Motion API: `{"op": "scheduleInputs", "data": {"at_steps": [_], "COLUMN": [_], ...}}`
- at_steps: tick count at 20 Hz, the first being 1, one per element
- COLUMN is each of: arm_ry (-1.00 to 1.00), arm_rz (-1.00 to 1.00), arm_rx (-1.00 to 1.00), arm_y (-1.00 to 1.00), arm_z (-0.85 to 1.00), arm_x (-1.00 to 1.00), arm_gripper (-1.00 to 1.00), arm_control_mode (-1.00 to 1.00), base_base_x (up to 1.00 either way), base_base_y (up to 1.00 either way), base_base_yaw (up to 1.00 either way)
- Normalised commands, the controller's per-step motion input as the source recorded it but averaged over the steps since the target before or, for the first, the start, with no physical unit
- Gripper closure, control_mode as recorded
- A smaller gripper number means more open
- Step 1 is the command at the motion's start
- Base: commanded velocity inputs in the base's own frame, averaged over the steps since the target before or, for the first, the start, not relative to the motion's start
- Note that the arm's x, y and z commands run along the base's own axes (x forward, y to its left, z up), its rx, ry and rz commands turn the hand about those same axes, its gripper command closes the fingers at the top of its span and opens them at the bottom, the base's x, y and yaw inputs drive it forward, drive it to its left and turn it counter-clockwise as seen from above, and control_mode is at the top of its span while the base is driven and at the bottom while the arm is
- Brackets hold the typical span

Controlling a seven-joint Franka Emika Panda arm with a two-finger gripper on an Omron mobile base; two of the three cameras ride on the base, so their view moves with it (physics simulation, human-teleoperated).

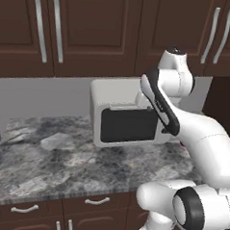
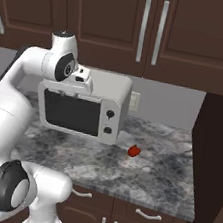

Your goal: Place the bell pepper in the correct fridge rack based on whether it is a fruit or vegetable. Finally, close the fridge door.

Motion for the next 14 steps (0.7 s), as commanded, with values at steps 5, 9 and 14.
{"op": "scheduleInputs", "data": {"at_steps": [5,9,14], "arm_ry": [-0.04,0.01,0.02], "arm_rz": [-0.04,-0.17,-0.16], "arm_rx": [0.05,0.26,0.24], "arm_y": [-0.50,-1.00,-1.00], "arm_z": [-0.34,-0.66,-0.76], "arm_x": [-0.17,-0.05,0.00], "arm_gripper": [-1.00,-1.00,-1.00], "arm_control_mode": [-1.00,-1.00,-1.00], "base_base_x": [0.00,0.00,0.00], "base_base_y": [0.00,0.00,0.00], "base_base_yaw": [0.00,0.00,0.00]}}
